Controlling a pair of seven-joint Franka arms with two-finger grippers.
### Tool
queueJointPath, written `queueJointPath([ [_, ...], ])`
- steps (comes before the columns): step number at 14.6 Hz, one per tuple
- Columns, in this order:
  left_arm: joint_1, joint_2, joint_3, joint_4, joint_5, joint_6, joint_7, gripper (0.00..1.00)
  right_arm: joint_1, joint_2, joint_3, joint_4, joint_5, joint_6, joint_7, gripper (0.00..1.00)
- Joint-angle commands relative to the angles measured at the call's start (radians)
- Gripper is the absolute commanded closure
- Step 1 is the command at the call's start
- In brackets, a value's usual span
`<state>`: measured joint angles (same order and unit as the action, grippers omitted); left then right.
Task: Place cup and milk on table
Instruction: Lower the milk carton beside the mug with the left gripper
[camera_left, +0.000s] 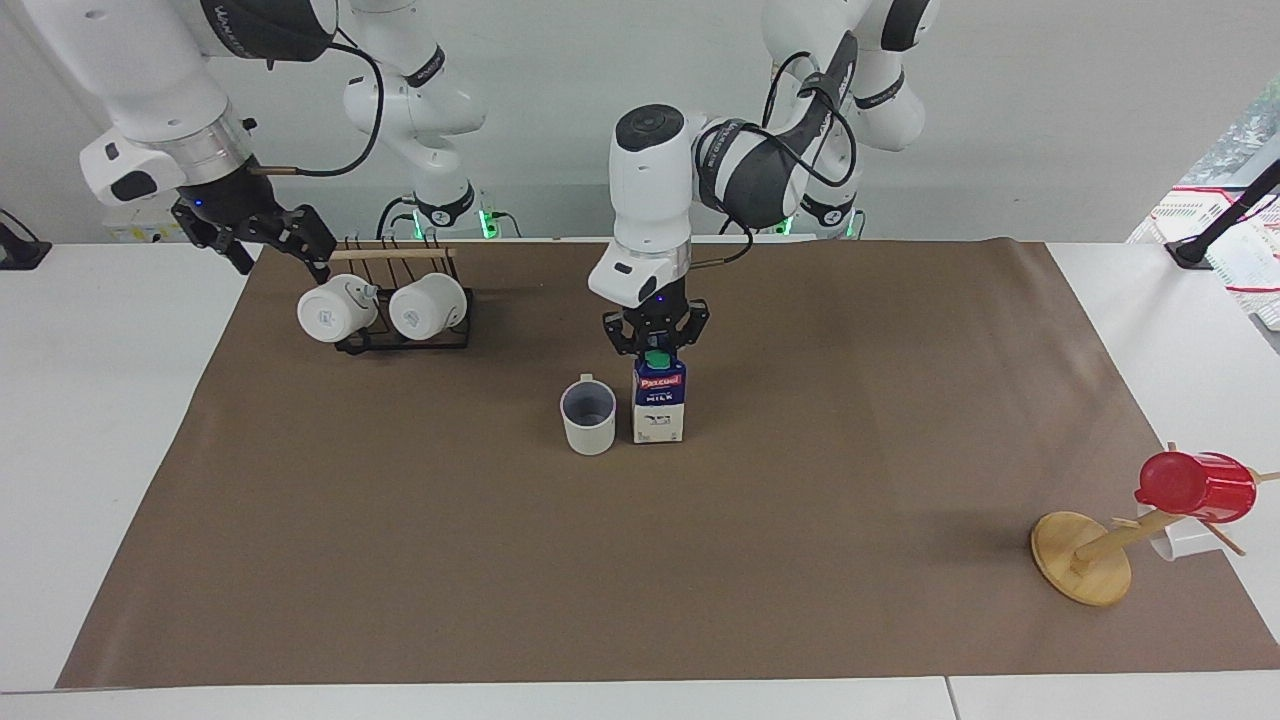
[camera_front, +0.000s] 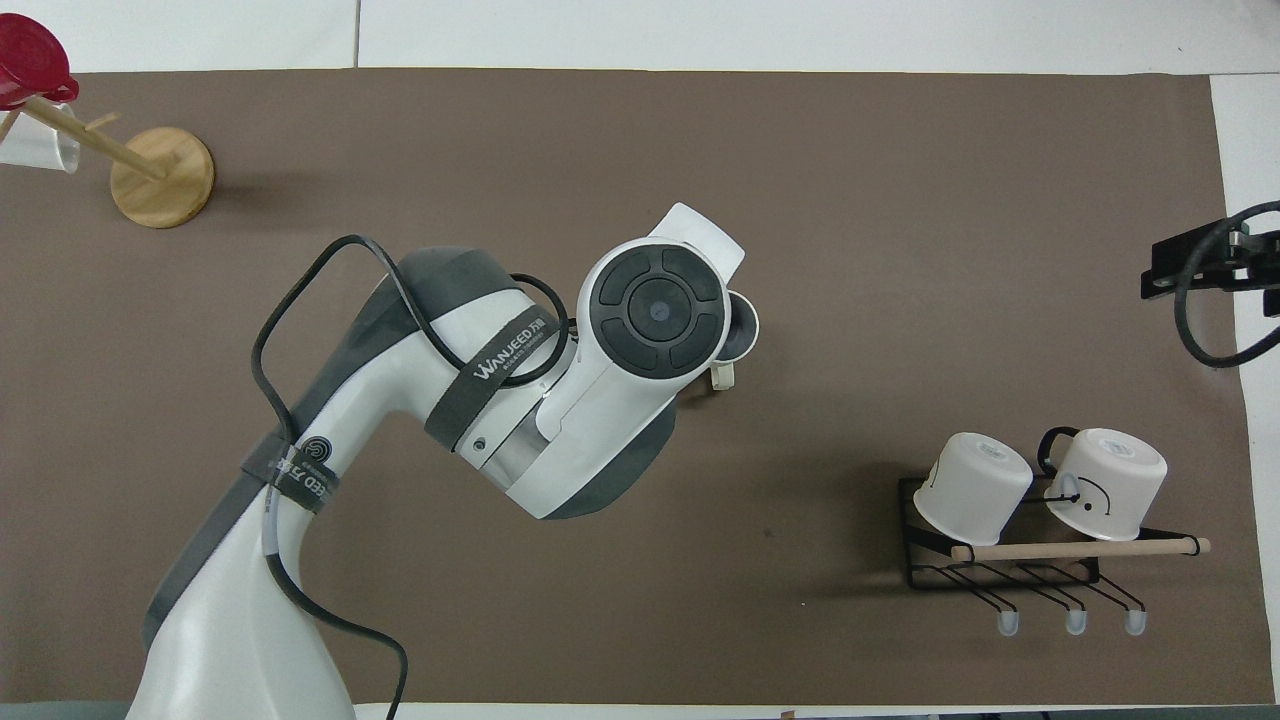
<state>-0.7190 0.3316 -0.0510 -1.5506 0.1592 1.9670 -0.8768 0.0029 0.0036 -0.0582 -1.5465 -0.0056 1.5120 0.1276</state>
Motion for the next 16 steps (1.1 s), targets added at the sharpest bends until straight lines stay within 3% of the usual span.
queueJointPath([
  [1,-0.014,-0.017,0.011,-0.026,0.025,0.006,-0.027,1.00,-0.018,-0.002,0.008,-0.006,-0.011,0.003,-0.025,0.00],
  [14,0.003,-0.016,0.011,-0.031,-0.007,0.050,-0.031,0.98,-0.018,-0.004,0.009,-0.011,-0.020,0.016,-0.092,0.00],
  [15,0.007,-0.016,0.011,-0.034,-0.007,0.050,-0.033,0.78,-0.018,-0.004,0.009,-0.011,-0.020,0.016,-0.092,0.00],
  [16,0.010,-0.016,0.013,-0.035,-0.007,0.050,-0.031,0.38,-0.018,-0.004,0.009,-0.012,-0.020,0.016,-0.092,0.00],
])
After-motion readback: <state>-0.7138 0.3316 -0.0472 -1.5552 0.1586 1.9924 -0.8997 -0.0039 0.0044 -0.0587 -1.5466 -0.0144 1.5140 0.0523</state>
